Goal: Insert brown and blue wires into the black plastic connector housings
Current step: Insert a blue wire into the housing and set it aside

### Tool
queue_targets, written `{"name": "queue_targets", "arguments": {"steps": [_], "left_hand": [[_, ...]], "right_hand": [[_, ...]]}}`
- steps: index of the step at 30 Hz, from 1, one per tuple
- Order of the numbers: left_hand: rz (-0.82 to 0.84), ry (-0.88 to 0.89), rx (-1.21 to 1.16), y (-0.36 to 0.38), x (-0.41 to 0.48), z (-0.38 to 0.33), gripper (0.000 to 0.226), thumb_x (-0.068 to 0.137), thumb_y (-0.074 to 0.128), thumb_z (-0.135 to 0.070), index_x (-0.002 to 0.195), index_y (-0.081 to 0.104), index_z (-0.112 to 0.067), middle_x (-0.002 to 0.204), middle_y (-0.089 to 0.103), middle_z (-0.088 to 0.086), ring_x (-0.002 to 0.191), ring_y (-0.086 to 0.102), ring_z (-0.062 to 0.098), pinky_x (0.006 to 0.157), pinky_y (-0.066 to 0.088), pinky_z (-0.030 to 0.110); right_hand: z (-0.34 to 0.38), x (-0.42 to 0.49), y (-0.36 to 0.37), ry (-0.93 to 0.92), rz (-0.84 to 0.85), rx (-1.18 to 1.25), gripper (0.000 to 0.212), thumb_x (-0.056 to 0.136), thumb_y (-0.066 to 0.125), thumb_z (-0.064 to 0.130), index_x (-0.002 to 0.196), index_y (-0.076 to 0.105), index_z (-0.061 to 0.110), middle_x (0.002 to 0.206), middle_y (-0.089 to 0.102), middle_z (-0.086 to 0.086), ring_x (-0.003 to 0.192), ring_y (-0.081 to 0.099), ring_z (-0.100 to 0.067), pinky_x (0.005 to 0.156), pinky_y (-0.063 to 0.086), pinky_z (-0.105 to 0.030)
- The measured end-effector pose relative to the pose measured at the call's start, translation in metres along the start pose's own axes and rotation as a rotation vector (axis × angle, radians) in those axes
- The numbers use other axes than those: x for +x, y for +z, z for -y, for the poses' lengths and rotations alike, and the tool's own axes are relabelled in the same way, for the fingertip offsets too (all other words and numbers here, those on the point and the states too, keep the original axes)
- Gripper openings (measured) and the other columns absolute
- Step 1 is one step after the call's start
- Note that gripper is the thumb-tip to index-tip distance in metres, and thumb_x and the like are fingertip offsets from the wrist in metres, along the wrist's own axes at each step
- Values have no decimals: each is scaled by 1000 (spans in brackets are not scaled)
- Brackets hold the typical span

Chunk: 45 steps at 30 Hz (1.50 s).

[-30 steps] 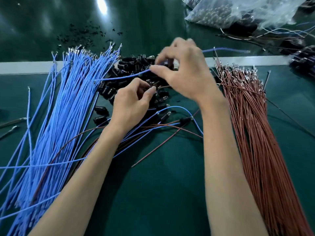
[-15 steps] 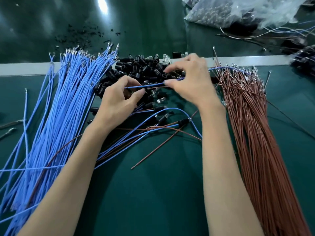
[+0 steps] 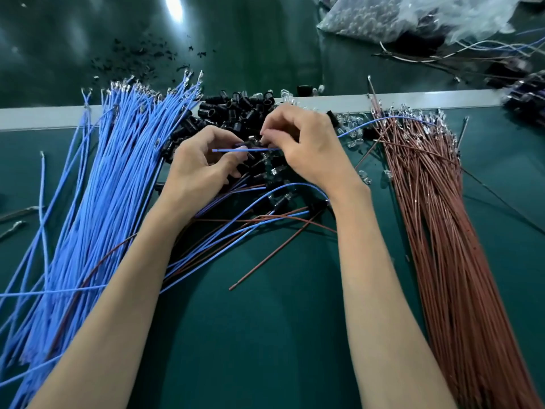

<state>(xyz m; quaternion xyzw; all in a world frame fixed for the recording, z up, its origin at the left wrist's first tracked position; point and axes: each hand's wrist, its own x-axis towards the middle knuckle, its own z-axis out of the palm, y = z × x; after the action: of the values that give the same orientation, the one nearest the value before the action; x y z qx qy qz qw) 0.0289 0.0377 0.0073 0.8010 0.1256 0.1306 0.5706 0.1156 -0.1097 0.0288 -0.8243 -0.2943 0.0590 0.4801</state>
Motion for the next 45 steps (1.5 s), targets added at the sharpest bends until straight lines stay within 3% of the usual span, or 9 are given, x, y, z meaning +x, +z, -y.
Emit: {"name": "queue_targets", "arguments": {"steps": [5,10,14,16,20,25,30,38,45], "left_hand": [[30,6,9,0,0,0,8,89,66,-14,92,61,-20,84,67,2,59,60,3,56,45,14],[50,-4,-69,-1,-2,-3,11,91,61,-9,92,59,-20,80,67,-5,61,62,3,56,45,12],[57,-22,-111,-3,-3,-5,14,93,58,-9,93,58,-23,80,68,-9,65,63,2,57,46,13],[54,-27,-121,-3,-4,-6,14,93,58,-9,93,57,-23,81,68,-9,66,63,2,59,47,13],[52,-18,-122,-3,-5,-8,15,93,59,-8,92,57,-23,83,68,-5,66,63,3,59,47,14],[46,-9,-119,-4,-5,-9,13,91,61,-9,92,57,-22,78,67,-10,66,63,4,59,48,16],[33,-8,-128,-4,-5,-7,11,91,62,-12,93,58,-22,79,68,-11,67,64,5,59,48,17],[54,15,-63,-2,-3,-2,9,89,65,-13,97,61,-14,81,69,-7,67,64,5,61,45,11],[65,26,-25,-2,-2,-1,7,86,69,-17,89,65,-20,85,71,8,70,65,10,68,51,19]], "right_hand": [[-2,-1,2,-18,89,-54,8,75,77,9,82,72,10,79,70,-5,68,56,-6,69,44,-14],[-6,0,-4,-10,-29,-63,3,83,67,4,83,67,7,71,63,2,66,56,-8,68,43,-14],[-7,-2,-13,-24,-81,-130,8,86,68,12,89,75,13,79,62,0,67,51,-3,68,38,-7],[-7,-3,-13,-4,-52,-148,10,86,70,23,91,77,18,82,60,2,72,50,-7,76,41,-15],[-5,-3,-13,21,-26,-180,13,85,70,32,92,77,23,78,56,8,79,50,-11,90,42,-52],[-7,-2,-15,25,-57,-183,14,83,72,32,89,77,20,80,58,6,81,54,-15,91,42,-53],[-14,-3,-19,26,-74,-180,14,83,73,31,89,77,19,79,58,8,82,54,-14,91,43,-48],[-11,0,-6,-24,-1,-151,11,81,75,29,86,78,20,79,59,6,79,53,-12,76,41,-29],[-13,-2,-11,-50,1,-99,4,79,77,21,81,77,18,76,60,8,79,54,-12,71,39,-20]]}}
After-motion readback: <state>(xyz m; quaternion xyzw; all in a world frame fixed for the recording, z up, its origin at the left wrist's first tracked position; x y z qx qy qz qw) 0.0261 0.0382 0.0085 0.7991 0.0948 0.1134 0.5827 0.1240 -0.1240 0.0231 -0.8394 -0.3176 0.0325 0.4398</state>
